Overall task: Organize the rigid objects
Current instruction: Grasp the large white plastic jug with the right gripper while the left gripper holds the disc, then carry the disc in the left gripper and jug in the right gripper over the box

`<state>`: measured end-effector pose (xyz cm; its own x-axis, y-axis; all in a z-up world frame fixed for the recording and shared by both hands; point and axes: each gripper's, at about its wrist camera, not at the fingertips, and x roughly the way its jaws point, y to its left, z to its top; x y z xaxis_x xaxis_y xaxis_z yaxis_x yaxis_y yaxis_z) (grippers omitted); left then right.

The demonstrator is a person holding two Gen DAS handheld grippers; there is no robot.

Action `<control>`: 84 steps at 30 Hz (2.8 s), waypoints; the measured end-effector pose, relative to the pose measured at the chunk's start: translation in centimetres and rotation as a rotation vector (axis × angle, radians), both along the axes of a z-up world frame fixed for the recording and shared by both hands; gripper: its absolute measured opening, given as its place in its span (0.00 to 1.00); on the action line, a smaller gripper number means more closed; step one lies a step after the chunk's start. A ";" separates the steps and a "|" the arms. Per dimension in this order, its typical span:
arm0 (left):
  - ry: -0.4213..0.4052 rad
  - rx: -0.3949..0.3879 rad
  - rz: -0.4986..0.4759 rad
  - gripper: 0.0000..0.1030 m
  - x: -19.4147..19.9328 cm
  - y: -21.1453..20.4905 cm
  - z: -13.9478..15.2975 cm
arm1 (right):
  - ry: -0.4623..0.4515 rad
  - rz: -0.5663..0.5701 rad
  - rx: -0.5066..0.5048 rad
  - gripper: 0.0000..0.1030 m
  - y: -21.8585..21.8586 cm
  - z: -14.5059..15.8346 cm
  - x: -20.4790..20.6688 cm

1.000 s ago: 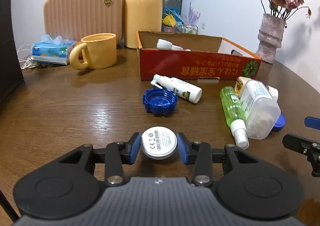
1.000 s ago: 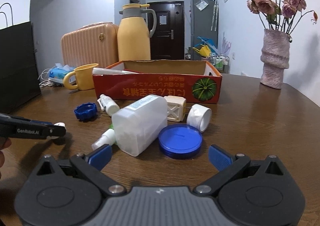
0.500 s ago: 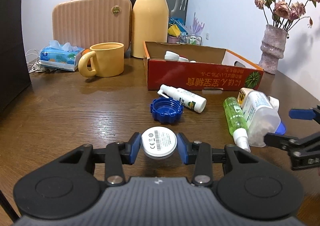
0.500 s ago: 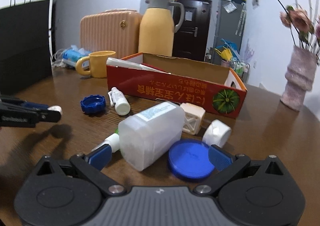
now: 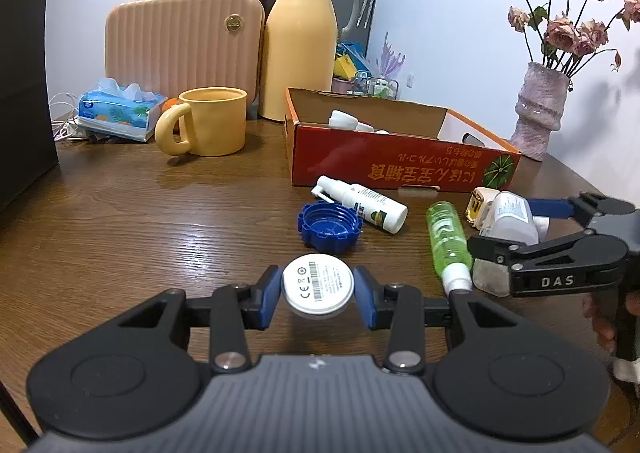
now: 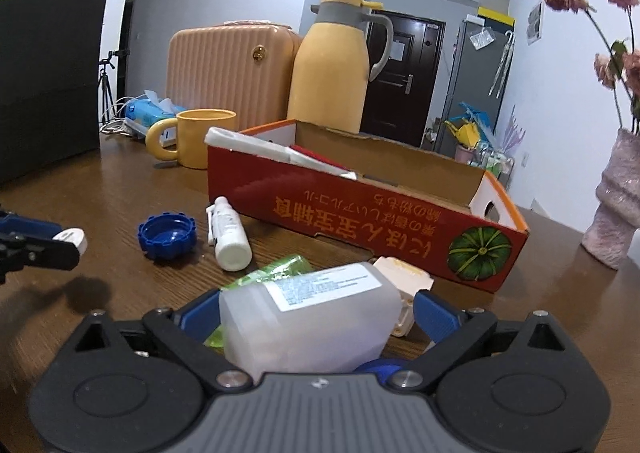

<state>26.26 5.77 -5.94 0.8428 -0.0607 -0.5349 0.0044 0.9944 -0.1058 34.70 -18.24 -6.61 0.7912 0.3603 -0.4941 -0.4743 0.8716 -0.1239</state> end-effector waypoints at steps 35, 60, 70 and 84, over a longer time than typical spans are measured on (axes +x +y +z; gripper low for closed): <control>-0.046 0.021 0.055 0.39 -0.1 -0.6 1.2 | -0.142 -0.025 0.137 0.89 -1.4 2.3 -2.8; -0.199 -0.037 0.018 0.39 8.7 -6.8 9.6 | -0.218 -0.168 0.271 0.89 -3.3 8.2 2.5; -0.180 -0.039 0.074 0.39 14.2 -7.7 9.2 | -0.199 -0.282 0.317 0.89 -4.0 7.9 8.5; -0.116 -0.002 0.139 0.39 21.1 -6.8 6.8 | -0.178 -0.324 0.278 0.89 -3.9 6.8 13.1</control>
